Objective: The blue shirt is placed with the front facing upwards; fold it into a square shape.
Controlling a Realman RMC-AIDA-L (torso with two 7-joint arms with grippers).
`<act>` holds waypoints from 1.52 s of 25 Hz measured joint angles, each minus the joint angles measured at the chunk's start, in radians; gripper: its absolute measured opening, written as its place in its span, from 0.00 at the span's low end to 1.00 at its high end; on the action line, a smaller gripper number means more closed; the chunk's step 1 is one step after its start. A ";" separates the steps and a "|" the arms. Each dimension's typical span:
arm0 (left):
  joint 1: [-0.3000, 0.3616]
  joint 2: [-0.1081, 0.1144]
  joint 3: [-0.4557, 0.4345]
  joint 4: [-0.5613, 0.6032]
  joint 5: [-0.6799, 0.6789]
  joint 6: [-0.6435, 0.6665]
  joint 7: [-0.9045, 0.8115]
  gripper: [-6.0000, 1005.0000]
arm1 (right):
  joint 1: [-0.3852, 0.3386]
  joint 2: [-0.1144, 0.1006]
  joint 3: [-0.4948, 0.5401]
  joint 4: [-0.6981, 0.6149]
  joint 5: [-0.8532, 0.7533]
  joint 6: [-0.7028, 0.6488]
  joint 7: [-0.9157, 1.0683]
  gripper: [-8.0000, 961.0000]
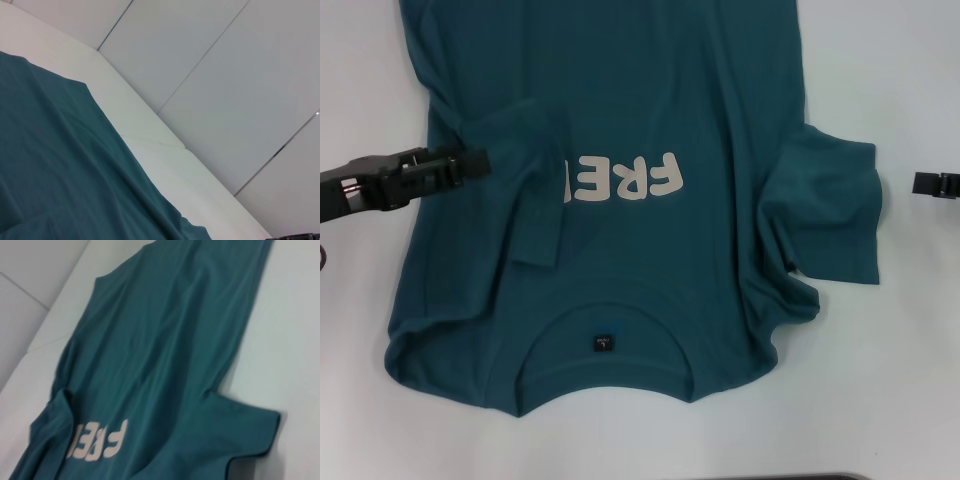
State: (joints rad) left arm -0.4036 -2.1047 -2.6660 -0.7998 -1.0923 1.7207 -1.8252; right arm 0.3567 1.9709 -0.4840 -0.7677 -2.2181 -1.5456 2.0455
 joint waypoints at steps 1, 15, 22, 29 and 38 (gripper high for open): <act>0.000 0.000 0.000 0.001 0.000 -0.002 0.002 0.75 | 0.003 0.004 0.000 0.003 0.000 0.014 0.000 0.45; -0.001 -0.002 0.008 0.005 0.003 -0.026 0.008 0.75 | 0.064 0.026 -0.018 0.132 -0.002 0.134 -0.001 0.45; -0.002 -0.004 0.013 0.005 0.006 -0.036 0.009 0.75 | 0.080 0.044 -0.045 0.139 -0.002 0.175 0.005 0.45; -0.004 -0.004 0.014 0.005 0.006 -0.040 0.009 0.75 | 0.096 0.046 -0.045 0.162 -0.002 0.182 0.000 0.45; -0.006 -0.004 0.014 0.005 0.002 -0.042 0.011 0.74 | 0.098 0.050 -0.043 0.162 -0.002 0.191 -0.005 0.42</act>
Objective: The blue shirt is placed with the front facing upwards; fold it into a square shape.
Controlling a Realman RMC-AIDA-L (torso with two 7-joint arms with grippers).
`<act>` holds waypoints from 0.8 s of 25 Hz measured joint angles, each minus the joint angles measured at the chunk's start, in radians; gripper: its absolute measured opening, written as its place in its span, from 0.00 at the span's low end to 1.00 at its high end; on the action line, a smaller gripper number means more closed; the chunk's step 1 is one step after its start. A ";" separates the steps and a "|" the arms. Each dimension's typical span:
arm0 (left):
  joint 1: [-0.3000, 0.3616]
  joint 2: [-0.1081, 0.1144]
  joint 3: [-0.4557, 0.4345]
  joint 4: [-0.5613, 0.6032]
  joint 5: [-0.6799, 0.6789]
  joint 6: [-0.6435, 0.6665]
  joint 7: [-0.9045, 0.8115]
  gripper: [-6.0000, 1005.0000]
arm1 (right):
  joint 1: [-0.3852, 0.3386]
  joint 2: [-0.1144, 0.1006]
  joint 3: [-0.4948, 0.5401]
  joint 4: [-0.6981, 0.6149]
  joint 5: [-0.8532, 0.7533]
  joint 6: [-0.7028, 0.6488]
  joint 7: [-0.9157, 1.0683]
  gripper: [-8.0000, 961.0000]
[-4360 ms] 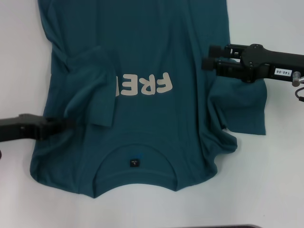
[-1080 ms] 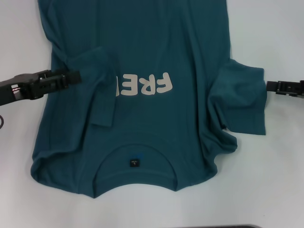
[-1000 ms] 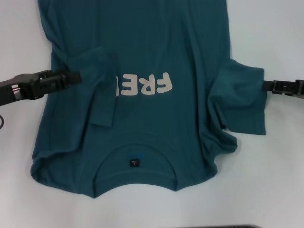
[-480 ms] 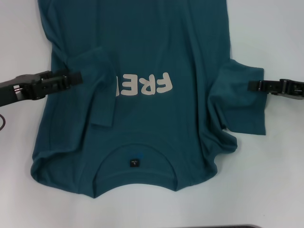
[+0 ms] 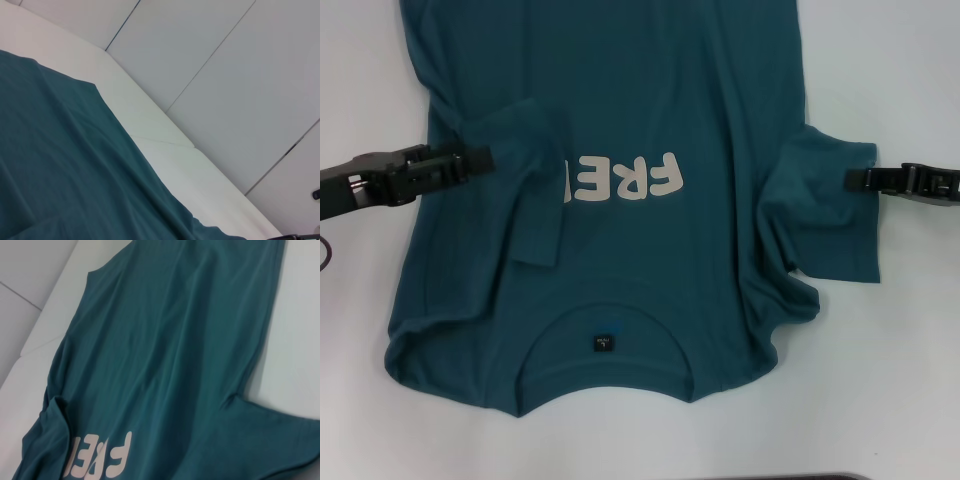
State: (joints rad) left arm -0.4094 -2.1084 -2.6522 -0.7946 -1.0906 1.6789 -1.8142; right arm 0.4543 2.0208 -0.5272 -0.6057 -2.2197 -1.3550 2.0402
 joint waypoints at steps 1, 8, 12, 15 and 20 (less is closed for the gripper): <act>0.000 -0.001 0.000 0.000 0.000 0.000 0.000 0.74 | 0.000 0.000 0.000 0.000 0.000 0.000 0.000 0.40; 0.000 -0.003 0.000 0.000 0.001 -0.003 0.001 0.74 | -0.016 -0.003 0.029 -0.007 0.009 0.002 -0.006 0.24; 0.000 -0.004 0.000 0.000 0.004 -0.003 0.001 0.74 | -0.019 -0.007 0.045 -0.008 0.009 0.000 -0.006 0.13; -0.003 -0.004 0.000 0.007 0.004 -0.003 0.001 0.74 | -0.025 -0.014 0.073 -0.012 0.009 -0.012 -0.006 0.02; -0.006 -0.004 0.000 0.012 0.004 -0.003 0.001 0.74 | -0.038 -0.035 0.106 -0.014 0.009 -0.030 0.003 0.03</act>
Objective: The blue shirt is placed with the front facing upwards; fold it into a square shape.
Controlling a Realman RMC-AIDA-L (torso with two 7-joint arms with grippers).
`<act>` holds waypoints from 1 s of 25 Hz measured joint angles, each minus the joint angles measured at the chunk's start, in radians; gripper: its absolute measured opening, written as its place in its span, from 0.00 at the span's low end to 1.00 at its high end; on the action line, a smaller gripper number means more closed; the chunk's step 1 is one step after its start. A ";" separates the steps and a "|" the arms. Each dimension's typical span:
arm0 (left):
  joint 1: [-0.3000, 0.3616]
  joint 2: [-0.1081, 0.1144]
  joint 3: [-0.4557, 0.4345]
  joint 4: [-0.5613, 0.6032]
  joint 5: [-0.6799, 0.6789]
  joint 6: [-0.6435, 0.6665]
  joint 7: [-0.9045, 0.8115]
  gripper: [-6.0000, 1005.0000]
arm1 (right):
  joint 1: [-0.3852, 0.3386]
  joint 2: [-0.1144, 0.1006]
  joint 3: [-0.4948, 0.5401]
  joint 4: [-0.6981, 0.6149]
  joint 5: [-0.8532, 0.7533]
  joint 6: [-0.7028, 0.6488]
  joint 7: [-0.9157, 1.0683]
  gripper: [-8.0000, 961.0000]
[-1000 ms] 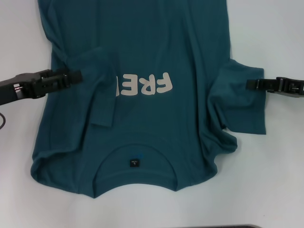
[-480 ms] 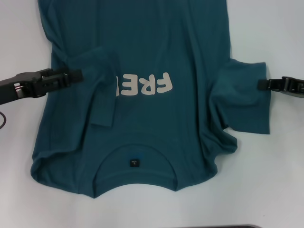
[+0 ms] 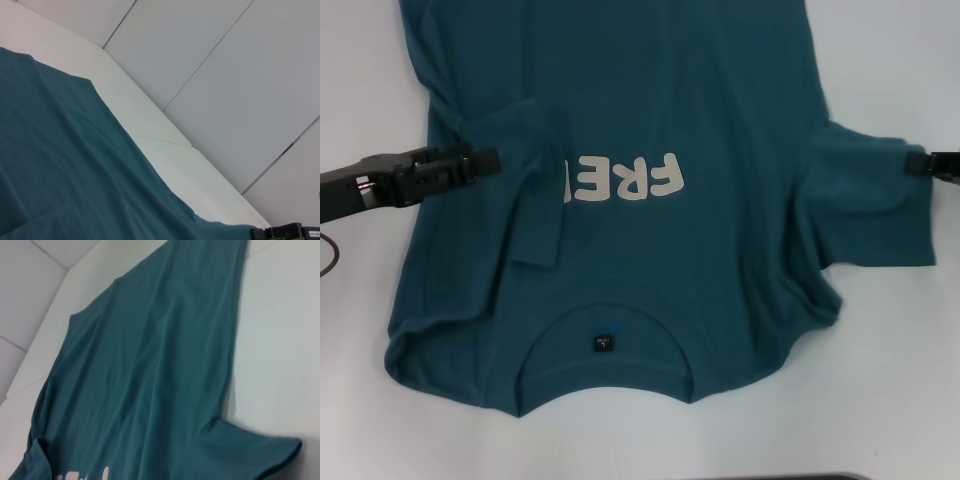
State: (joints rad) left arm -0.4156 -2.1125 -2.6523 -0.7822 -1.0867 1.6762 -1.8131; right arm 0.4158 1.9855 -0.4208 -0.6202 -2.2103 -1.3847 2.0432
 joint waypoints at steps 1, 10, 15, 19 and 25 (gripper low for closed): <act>0.000 0.000 0.000 0.000 0.000 0.000 0.000 0.74 | -0.003 -0.004 0.006 0.000 0.000 -0.003 0.001 0.03; -0.002 0.000 0.000 0.012 -0.002 0.000 -0.001 0.74 | -0.028 -0.038 0.045 -0.001 0.000 -0.018 0.006 0.03; -0.003 -0.001 0.001 0.014 0.000 0.000 0.000 0.74 | -0.037 -0.055 0.061 -0.003 0.000 -0.025 0.012 0.03; -0.003 -0.002 0.002 0.018 0.001 0.000 0.000 0.74 | -0.037 -0.059 0.065 -0.003 0.000 -0.033 0.013 0.03; -0.003 -0.003 0.002 0.020 0.001 0.000 0.000 0.74 | -0.028 -0.048 0.065 -0.004 0.000 -0.044 0.004 0.02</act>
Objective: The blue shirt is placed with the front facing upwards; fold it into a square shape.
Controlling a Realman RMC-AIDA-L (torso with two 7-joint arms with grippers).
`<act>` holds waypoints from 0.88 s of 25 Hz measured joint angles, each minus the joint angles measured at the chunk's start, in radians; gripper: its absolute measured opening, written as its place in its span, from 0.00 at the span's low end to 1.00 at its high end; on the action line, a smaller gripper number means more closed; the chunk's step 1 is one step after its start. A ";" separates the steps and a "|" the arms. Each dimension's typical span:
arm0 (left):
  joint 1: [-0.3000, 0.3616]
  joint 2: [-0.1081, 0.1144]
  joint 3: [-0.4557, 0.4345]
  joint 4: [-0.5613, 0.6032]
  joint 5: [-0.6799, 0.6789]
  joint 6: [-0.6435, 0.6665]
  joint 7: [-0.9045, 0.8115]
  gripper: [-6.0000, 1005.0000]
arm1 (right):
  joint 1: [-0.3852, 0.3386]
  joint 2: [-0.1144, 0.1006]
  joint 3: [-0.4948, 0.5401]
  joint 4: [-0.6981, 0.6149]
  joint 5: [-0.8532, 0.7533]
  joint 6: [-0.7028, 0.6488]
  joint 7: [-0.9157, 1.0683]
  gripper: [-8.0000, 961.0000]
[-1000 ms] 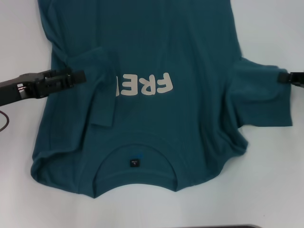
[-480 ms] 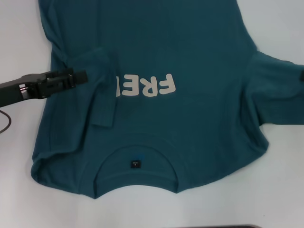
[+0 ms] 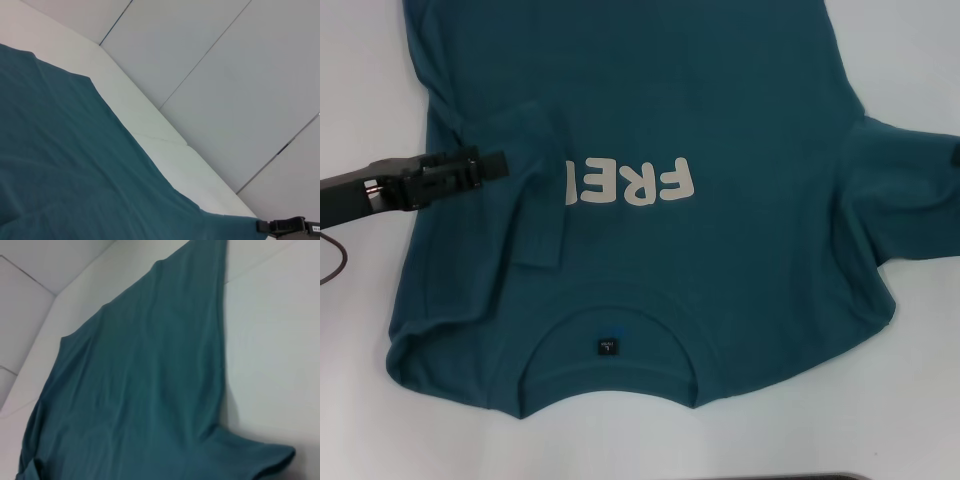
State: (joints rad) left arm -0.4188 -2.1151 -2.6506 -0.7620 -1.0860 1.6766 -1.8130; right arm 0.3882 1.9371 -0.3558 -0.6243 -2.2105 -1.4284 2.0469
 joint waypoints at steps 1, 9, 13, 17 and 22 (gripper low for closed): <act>0.000 0.000 0.000 0.000 0.000 0.000 0.000 0.74 | 0.003 0.001 0.000 0.000 0.000 -0.003 -0.004 0.02; -0.002 0.004 0.000 0.000 0.000 0.000 0.001 0.74 | 0.047 0.020 0.000 0.000 0.000 -0.061 -0.043 0.03; -0.005 0.005 0.000 0.000 0.000 0.000 0.001 0.74 | 0.100 0.047 -0.011 0.000 0.000 -0.067 -0.051 0.03; -0.010 0.006 0.002 0.002 0.000 0.000 0.002 0.74 | 0.135 0.060 -0.023 0.003 -0.001 -0.054 -0.052 0.05; -0.012 0.007 0.003 0.003 0.000 -0.002 0.004 0.73 | 0.184 0.082 -0.056 0.009 0.000 -0.027 -0.052 0.08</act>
State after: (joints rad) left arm -0.4305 -2.1082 -2.6476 -0.7592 -1.0860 1.6747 -1.8095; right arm 0.5727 2.0191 -0.4114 -0.6149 -2.2108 -1.4556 1.9948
